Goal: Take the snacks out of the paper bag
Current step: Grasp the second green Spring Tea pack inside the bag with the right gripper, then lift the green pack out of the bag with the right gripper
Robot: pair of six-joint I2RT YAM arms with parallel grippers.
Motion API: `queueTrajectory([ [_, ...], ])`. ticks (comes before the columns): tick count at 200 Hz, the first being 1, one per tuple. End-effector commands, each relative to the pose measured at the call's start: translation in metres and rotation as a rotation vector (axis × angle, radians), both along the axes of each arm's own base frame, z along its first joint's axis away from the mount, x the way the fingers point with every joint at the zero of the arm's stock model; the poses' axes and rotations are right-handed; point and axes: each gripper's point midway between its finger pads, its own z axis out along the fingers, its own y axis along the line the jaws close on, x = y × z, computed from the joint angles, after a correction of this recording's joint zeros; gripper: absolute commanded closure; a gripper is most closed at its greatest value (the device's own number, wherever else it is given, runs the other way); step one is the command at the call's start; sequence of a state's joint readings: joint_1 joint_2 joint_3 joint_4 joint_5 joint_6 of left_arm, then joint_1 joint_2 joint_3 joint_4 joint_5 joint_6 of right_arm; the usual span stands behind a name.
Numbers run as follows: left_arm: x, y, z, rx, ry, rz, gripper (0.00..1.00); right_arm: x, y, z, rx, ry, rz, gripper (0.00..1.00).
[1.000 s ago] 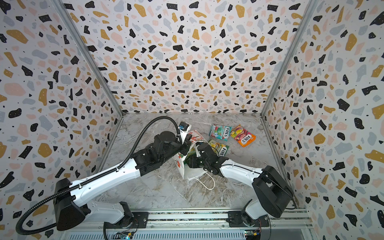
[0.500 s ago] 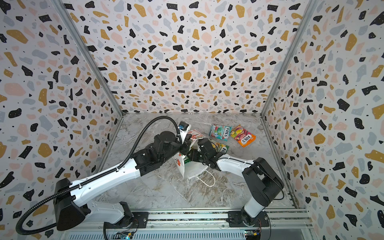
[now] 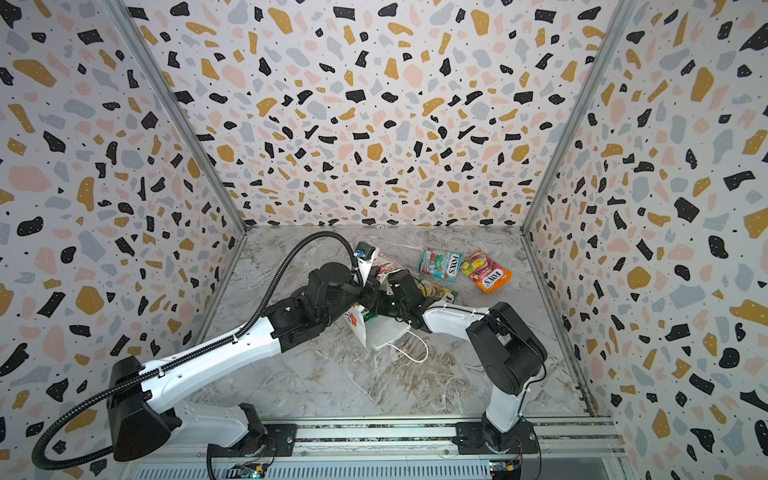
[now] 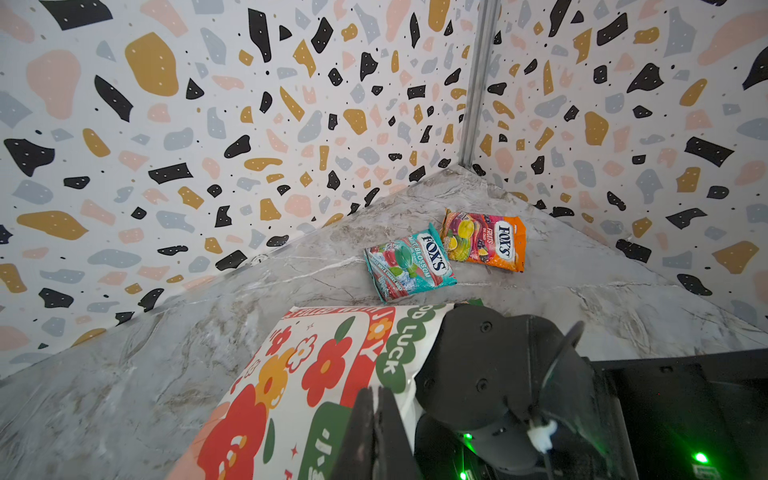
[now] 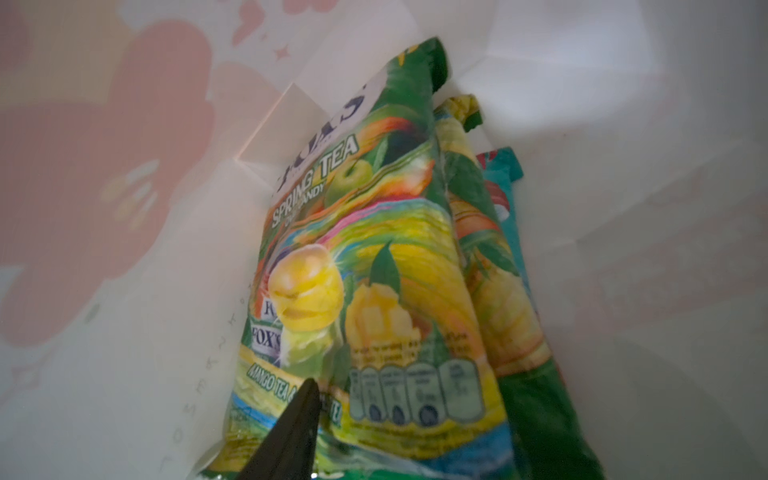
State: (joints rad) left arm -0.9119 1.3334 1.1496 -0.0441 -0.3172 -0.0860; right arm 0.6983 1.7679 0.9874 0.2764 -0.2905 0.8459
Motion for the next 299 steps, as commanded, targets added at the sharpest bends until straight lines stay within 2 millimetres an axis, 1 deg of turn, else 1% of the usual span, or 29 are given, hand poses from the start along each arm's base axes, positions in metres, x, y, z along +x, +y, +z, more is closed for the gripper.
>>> queueTrajectory([
  [1,0.006,0.005,0.006,-0.025,-0.026,0.046,1.0,0.01,0.012,0.021,0.085,-0.025,-0.003,0.58],
  [24,0.008,0.007,0.003,-0.014,-0.024,0.065,1.0,0.011,0.015,0.024,0.11,-0.027,-0.002,0.69],
  [48,0.01,0.01,0.001,-0.004,-0.025,0.082,1.0,0.008,0.015,0.025,0.11,-0.039,0.01,0.94],
  [56,0.011,0.01,0.001,-0.003,-0.026,0.087,1.0,0.006,0.014,0.026,0.11,-0.045,0.013,1.0],
  [88,0.014,0.014,0.0,0.01,-0.029,0.114,1.0,-0.004,0.012,0.033,0.1,-0.076,0.039,1.0],
  [120,0.017,0.016,-0.005,0.038,-0.027,0.138,1.0,-0.018,0.008,0.035,0.047,-0.098,0.072,1.0],
  [161,0.019,0.019,-0.005,0.045,-0.031,0.158,1.0,-0.034,-0.002,0.041,0.007,-0.117,0.102,1.0],
  [184,0.019,0.02,-0.005,0.047,-0.033,0.163,1.0,-0.046,-0.008,0.044,-0.026,-0.127,0.132,1.0],
  [220,0.019,0.021,-0.005,0.048,-0.035,0.165,1.0,-0.066,-0.021,0.058,-0.071,-0.175,0.179,1.0],
  [252,0.019,0.022,-0.005,0.051,-0.037,0.17,1.0,-0.077,-0.036,0.071,-0.144,-0.233,0.2,1.0],
  [299,0.02,0.023,-0.005,0.056,-0.037,0.179,1.0,-0.092,-0.052,0.098,-0.196,-0.298,0.241,1.0],
])
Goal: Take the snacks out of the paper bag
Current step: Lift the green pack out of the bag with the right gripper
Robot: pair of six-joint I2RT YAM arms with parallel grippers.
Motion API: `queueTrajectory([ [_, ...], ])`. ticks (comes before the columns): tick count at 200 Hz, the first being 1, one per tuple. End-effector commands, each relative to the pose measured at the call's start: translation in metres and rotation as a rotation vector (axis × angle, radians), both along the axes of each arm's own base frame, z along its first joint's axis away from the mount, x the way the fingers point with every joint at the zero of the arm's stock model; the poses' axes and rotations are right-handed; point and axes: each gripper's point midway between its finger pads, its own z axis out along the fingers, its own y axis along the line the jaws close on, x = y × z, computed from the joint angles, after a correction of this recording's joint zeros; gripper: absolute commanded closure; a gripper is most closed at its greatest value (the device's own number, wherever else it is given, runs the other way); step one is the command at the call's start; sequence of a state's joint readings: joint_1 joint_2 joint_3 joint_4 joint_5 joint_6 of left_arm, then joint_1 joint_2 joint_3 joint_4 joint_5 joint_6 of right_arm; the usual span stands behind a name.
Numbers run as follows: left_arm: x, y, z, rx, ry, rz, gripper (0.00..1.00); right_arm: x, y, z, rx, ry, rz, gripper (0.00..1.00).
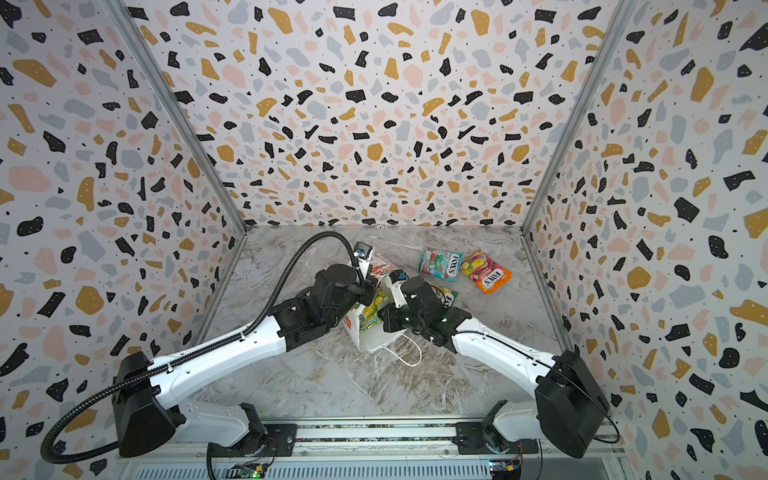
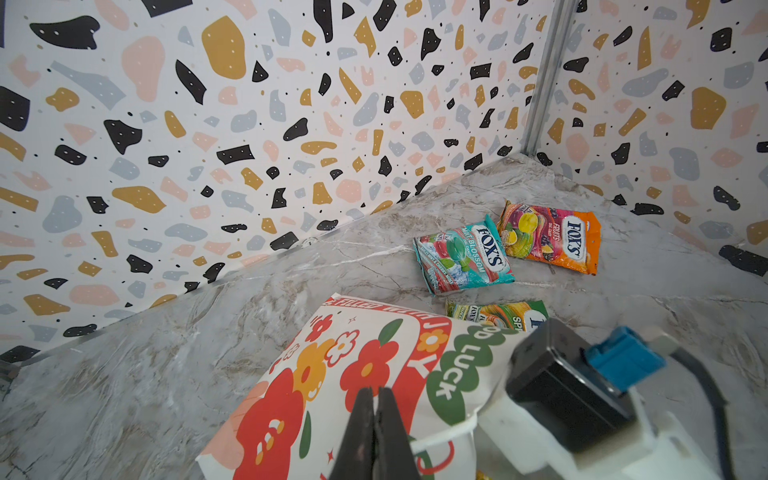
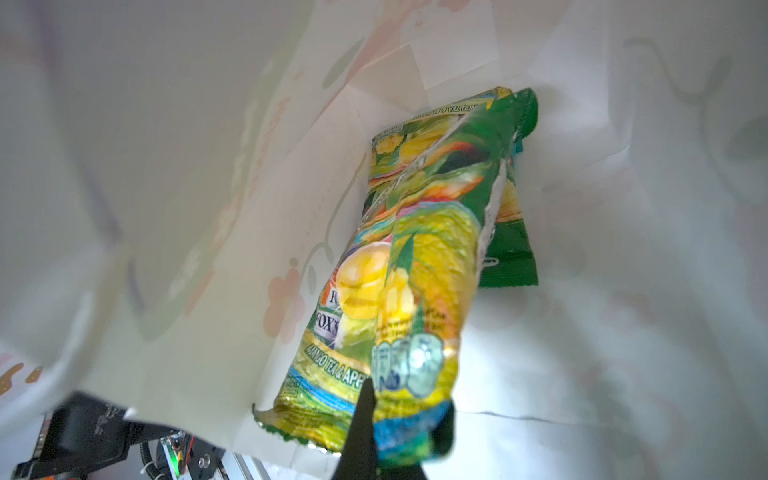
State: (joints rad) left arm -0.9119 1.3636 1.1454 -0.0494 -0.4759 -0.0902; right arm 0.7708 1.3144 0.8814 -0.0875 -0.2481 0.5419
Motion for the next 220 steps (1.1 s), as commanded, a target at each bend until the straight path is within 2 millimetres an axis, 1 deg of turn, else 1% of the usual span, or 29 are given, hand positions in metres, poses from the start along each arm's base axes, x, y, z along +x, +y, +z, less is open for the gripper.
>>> queueTrajectory([
  [1,0.003,0.004,0.008,-0.002,-0.023,0.028,1.0,-0.008,-0.01,0.025,-0.04,-0.077,0.035,1.0],
  [21,0.004,0.005,0.007,-0.001,-0.023,0.031,1.0,-0.014,-0.018,0.038,-0.053,-0.108,0.048,1.0],
  [65,0.004,0.005,0.007,0.003,-0.022,0.032,1.0,-0.028,-0.032,0.073,-0.045,-0.191,0.078,1.0],
  [96,0.004,0.004,0.007,0.006,-0.021,0.031,1.0,-0.035,-0.043,0.1,-0.026,-0.249,0.073,1.0],
  [149,0.004,0.004,0.006,0.007,-0.018,0.027,1.0,-0.05,-0.056,0.152,0.063,-0.357,0.066,1.0],
  [158,0.004,0.003,0.006,0.008,-0.017,0.025,1.0,-0.05,-0.06,0.16,0.07,-0.376,0.05,1.0],
  [191,0.003,0.004,0.007,0.008,-0.019,0.023,1.0,-0.048,-0.08,0.183,0.057,-0.426,-0.037,1.0],
  [220,0.003,0.003,0.006,0.01,-0.018,0.02,1.0,-0.041,-0.106,0.192,0.018,-0.446,-0.152,1.0],
])
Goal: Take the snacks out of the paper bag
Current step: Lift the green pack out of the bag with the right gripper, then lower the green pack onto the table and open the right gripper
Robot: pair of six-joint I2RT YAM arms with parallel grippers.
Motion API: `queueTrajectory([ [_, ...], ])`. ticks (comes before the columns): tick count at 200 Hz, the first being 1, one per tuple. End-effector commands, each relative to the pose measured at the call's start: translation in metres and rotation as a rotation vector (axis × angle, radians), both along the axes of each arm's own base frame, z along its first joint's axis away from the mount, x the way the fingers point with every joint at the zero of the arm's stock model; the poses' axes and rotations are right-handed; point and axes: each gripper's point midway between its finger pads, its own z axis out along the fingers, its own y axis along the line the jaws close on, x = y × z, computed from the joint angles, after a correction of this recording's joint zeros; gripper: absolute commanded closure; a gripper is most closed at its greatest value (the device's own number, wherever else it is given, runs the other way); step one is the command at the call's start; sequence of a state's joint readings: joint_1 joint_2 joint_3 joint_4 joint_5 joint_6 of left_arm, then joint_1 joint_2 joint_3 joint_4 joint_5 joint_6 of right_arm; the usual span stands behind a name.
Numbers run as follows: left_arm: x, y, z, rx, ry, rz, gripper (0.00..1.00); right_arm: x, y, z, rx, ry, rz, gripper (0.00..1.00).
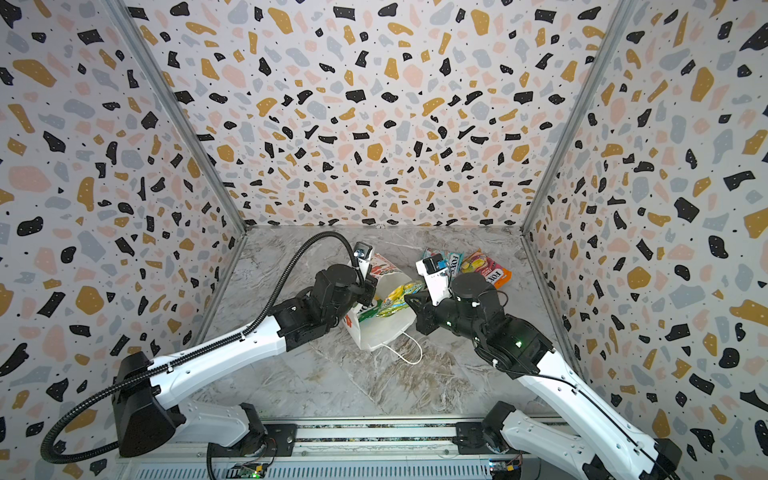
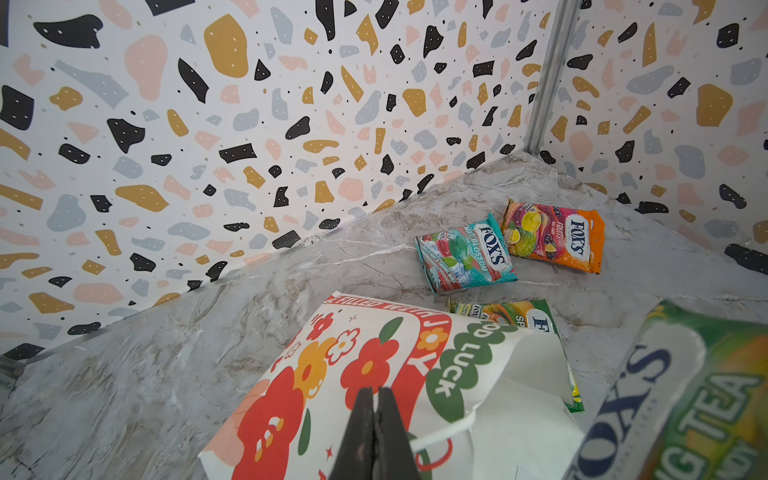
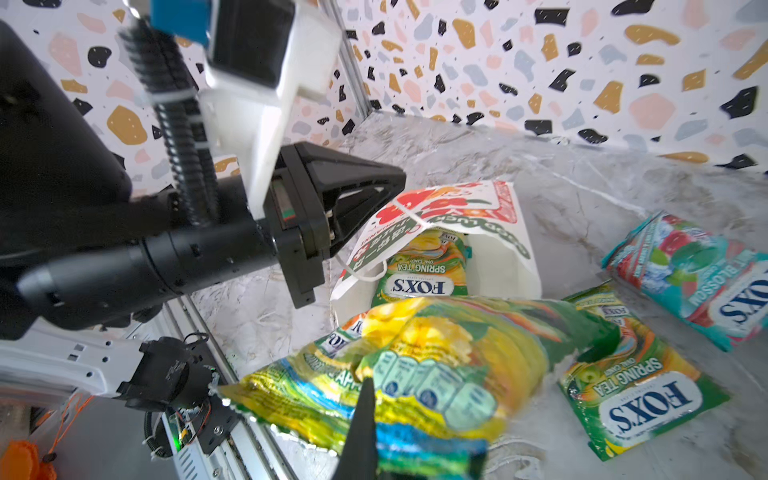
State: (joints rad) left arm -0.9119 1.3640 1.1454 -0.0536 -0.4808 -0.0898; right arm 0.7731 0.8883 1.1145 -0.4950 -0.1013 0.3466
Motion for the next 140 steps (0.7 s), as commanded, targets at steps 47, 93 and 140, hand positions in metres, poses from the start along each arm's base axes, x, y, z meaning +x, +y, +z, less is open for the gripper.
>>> queueTrajectory([
  [47,0.002,0.001,0.01,-0.002,-0.02,0.007,1.0,0.029,-0.073,0.018,-0.019,-0.034,-0.307,1.0],
  [93,0.001,0.001,0.01,-0.004,-0.02,0.003,1.0,0.06,-0.119,-0.028,-0.026,0.076,-0.446,1.0],
  [140,0.001,0.0,0.011,-0.006,-0.02,0.0,1.0,0.092,-0.159,-0.083,0.004,0.163,-0.525,1.0],
])
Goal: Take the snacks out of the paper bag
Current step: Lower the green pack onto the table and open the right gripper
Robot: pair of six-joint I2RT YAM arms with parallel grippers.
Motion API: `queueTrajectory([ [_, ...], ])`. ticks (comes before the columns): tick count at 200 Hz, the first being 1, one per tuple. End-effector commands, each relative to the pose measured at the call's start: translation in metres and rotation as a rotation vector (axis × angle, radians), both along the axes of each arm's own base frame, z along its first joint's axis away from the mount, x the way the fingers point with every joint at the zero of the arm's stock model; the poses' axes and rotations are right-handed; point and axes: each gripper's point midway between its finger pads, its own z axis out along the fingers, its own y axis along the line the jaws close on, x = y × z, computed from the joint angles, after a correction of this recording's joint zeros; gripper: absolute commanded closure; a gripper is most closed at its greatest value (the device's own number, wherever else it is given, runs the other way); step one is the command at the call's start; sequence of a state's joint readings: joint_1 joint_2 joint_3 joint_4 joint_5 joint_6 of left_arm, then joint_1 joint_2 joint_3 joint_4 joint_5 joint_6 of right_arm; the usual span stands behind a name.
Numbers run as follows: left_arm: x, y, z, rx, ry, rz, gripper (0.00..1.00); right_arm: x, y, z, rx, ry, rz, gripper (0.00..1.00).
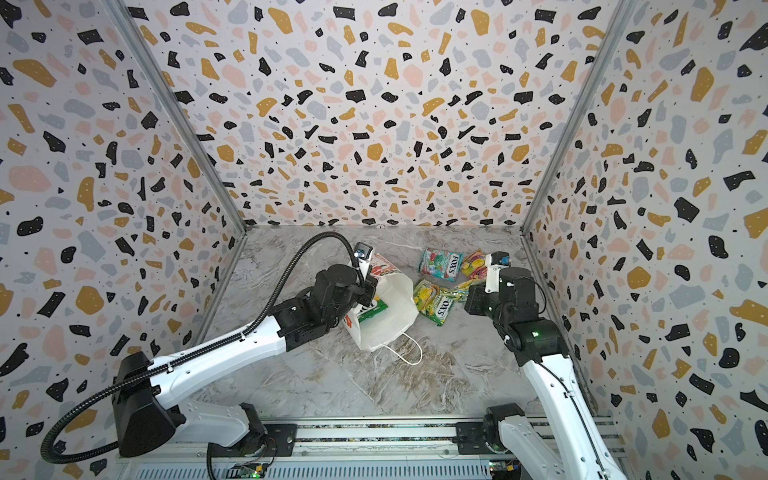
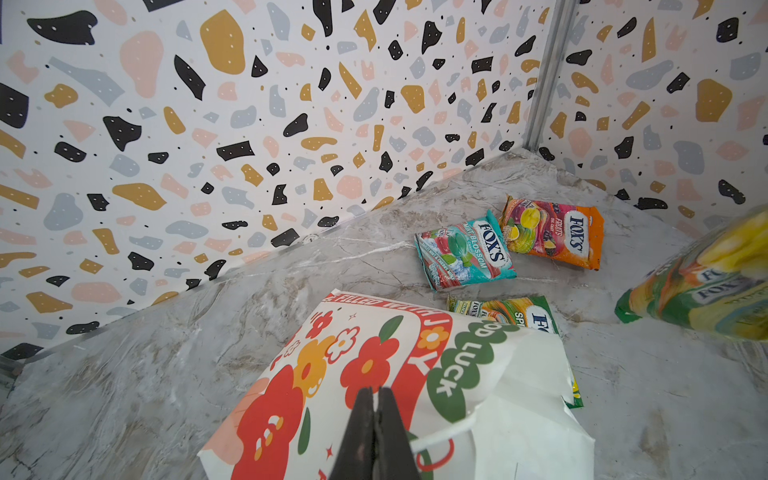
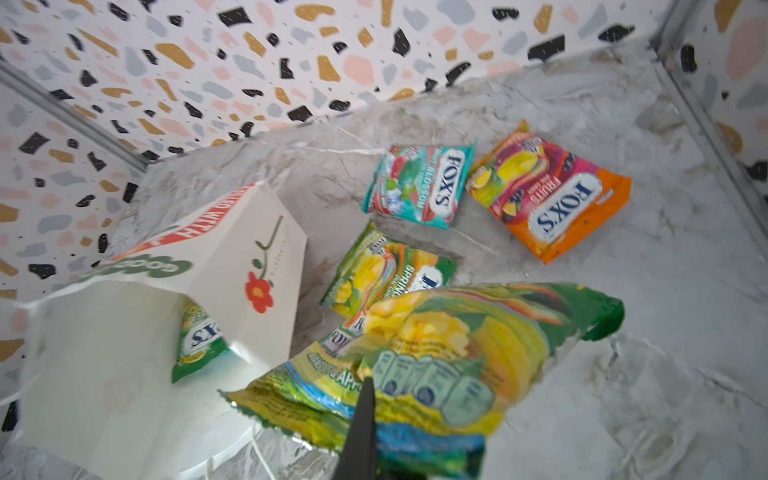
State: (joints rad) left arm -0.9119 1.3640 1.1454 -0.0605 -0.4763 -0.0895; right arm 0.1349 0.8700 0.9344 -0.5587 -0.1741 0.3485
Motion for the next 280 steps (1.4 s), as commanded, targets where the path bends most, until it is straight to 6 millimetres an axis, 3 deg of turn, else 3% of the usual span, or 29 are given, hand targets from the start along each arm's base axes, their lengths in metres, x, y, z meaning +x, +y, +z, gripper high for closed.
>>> queueTrajectory([
  [1,0.001,0.001,0.013,-0.011,-0.026,0.005,1.0,0.016,-0.002,0.005,0.058,-0.076,0.04,1.0],
  [30,0.001,0.0,0.013,-0.011,-0.025,0.002,1.0,0.033,-0.019,-0.018,0.102,-0.08,-0.002,1.0],
  [86,0.001,0.0,0.012,-0.011,-0.024,0.003,1.0,0.056,-0.024,-0.032,0.134,-0.178,0.001,1.0],
  [133,0.002,0.001,0.012,-0.009,-0.028,0.006,1.0,0.04,-0.037,-0.092,0.114,-0.079,-0.091,1.0],
  [158,0.001,0.001,0.012,-0.01,-0.027,0.005,1.0,0.026,-0.045,-0.113,0.095,-0.025,-0.144,1.0],
  [178,0.001,0.002,0.013,-0.011,-0.03,0.005,1.0,0.016,-0.049,-0.124,0.095,0.003,-0.181,0.91],
  [202,0.001,0.003,0.015,-0.017,-0.033,0.007,1.0,0.006,-0.058,-0.13,0.082,0.024,-0.246,0.62],
  [215,0.0,0.002,0.016,-0.02,-0.035,0.002,1.0,0.001,-0.067,-0.132,0.065,0.042,-0.303,0.51],
  [233,0.0,0.002,0.016,-0.026,-0.036,-0.001,1.0,-0.005,-0.082,-0.134,0.038,0.07,-0.398,0.45],
  [252,-0.001,0.001,0.016,-0.029,-0.034,-0.007,1.0,-0.008,-0.092,-0.123,0.032,0.062,-0.466,0.43],
  [280,-0.002,0.001,0.018,-0.035,-0.038,-0.013,1.0,-0.006,-0.08,-0.095,0.095,-0.013,-0.416,0.42],
])
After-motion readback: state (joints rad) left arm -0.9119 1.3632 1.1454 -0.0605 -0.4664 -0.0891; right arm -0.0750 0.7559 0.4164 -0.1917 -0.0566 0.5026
